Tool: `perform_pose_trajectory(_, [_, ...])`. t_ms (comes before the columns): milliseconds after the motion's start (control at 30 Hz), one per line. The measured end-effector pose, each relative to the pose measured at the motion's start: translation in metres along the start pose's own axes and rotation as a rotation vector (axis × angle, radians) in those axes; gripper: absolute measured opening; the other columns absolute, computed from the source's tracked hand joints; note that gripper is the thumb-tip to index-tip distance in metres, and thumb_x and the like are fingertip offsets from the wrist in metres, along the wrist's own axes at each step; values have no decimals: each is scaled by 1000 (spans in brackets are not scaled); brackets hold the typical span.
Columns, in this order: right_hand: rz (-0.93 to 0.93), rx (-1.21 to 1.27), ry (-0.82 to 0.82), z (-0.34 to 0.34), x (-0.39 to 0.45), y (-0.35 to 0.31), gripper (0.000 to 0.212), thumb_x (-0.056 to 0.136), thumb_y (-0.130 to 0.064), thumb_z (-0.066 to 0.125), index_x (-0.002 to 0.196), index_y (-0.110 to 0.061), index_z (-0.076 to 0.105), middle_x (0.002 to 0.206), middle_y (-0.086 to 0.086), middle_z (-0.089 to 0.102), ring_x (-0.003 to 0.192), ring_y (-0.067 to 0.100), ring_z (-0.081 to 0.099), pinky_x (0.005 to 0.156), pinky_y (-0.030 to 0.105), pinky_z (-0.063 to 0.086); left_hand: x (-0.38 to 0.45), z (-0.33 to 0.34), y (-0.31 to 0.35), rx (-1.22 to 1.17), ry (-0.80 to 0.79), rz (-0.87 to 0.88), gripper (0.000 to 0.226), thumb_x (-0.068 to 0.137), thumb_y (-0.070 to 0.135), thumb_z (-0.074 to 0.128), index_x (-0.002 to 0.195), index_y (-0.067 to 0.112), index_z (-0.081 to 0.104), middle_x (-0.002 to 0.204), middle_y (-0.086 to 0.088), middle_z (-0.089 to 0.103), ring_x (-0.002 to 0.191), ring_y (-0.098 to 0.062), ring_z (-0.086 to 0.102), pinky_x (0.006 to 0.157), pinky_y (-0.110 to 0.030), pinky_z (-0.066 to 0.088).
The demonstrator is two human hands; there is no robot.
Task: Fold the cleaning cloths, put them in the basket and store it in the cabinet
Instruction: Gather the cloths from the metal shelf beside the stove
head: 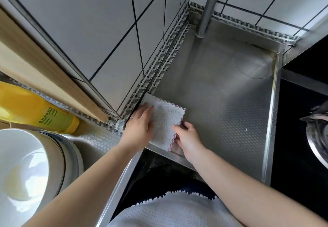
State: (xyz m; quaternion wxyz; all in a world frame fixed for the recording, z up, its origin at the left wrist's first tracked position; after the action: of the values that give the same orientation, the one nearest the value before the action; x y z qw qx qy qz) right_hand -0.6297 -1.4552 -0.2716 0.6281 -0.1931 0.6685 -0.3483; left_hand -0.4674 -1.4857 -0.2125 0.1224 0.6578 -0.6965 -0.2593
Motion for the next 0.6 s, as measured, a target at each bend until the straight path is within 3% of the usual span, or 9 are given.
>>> perform_pose_trajectory(133, [94,132,-55,11,-5,1,9,86,-12,65,85,-9,57,80,14,57,68,25,55,72,33,52,-1,-3,0,-76,20,-11,48,96,11,40,143,16,36,153,-5,28,141,-21,24,110,-31,26])
perform_pose_trajectory(233, [25,24,-52,14,-7,-9,27,74,-28,74,89,-9,62,94,21,69,85,28,64,91,45,52,0,-6,2,-108,40,-12,45,97,10,39,142,14,38,151,-6,31,141,-21,26,110,-29,24])
perform_pose_trajectory(300, [14,38,-86,17,-11,-12,37,70,-30,74,99,-11,62,99,19,68,94,32,65,96,50,49,1,-8,4,-142,37,-22,45,97,11,39,142,14,39,151,-6,32,140,-21,27,109,-27,23])
perform_pose_trajectory(367, [30,131,-132,13,-14,-11,27,81,-18,70,103,-8,59,97,26,64,87,37,65,85,44,54,2,-9,10,-178,18,-17,46,96,14,41,142,14,37,151,-6,31,139,-21,29,109,-27,23])
perform_pose_trajectory(433, [37,203,-157,0,-18,-9,16,87,-10,62,103,-9,57,88,12,65,73,23,63,68,32,54,3,-6,16,-229,-28,-32,52,94,21,48,144,17,33,150,-4,32,135,-20,33,108,-29,27])
perform_pose_trajectory(500, [18,264,-161,-19,-23,-7,17,88,-7,60,105,-10,59,89,8,66,79,23,63,74,33,53,2,-2,21,-305,-93,-61,57,91,29,54,143,25,31,144,-4,37,128,-22,41,105,-35,34])
perform_pose_trajectory(600, [12,313,-143,-59,-37,1,28,82,-15,66,108,-7,59,92,20,59,83,34,55,78,44,52,-2,14,41,-441,-193,-61,60,87,34,60,140,27,32,137,2,43,124,-20,47,104,-35,39])
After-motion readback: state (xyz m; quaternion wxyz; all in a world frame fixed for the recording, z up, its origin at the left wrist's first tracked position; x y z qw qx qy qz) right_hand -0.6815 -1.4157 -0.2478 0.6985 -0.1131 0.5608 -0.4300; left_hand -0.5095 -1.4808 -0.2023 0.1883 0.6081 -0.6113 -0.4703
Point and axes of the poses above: each hand's wrist, its own x-axis towards the middle knuckle, its own z-axis out of the palm, y = z × x, the point moved 8 cm from there along x, towards the middle knuckle
